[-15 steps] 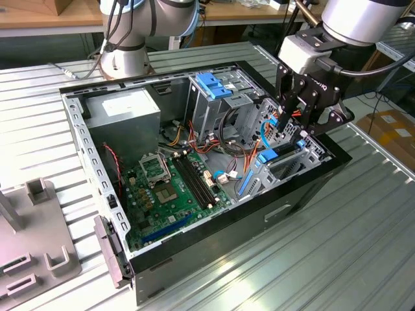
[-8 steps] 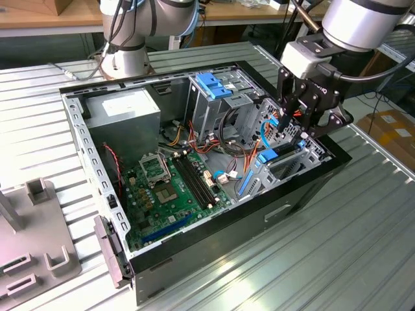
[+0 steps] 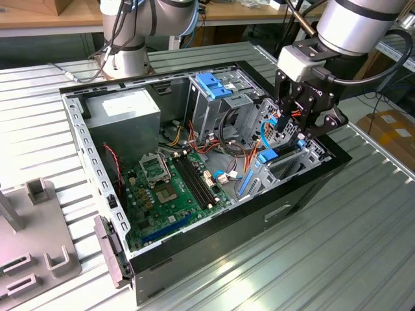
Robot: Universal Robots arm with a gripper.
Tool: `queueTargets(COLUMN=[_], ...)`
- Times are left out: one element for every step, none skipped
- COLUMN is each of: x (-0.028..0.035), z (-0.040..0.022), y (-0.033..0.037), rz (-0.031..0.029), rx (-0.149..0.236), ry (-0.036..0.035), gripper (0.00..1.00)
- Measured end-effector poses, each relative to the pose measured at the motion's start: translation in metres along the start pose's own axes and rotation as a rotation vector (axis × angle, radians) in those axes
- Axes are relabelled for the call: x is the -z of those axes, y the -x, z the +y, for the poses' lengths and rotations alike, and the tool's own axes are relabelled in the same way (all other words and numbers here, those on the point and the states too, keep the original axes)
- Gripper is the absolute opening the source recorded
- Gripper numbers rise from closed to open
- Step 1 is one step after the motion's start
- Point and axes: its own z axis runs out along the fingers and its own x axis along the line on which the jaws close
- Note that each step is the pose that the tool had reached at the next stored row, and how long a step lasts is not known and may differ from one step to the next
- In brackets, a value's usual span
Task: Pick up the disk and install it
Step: 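Insert the disk into the insertion slot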
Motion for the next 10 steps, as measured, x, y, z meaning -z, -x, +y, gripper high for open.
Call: queueTargets(x=[-0.0001,-0.0001,-0.0001,-0.0001,-0.0002,-0.0002,-0.0002,-0.0017,-0.0026,-0.0028], z=[0.0000,0.0000,0.0000,0.0000,0.0000,0.0000,0.0000,0.0001,0.0002,0.0002], y=[0.0000,0.0000,0.0000,0.0000,0.0000,0.0001,0.0000,0.0000,0.0000,0.0000], rz=[-0.0002,-0.0002,-0.0001,-0.0001,-0.0001,-0.0001,-0.0002,-0.0006,-0.0002,-0.0001], rx=[0.000,0.000,0.000,0.000,0.000,0.000,0.000,0.000,0.000,0.000], ry=[0.0000,0.0000,0.0000,0.0000,0.0000,0.0000,0.0000,0.0000,0.0000,0.0000], gripper=[0.45,0.45,0.45,0.45,0.45,0.45,0.45,0.45,0.45,0.45])
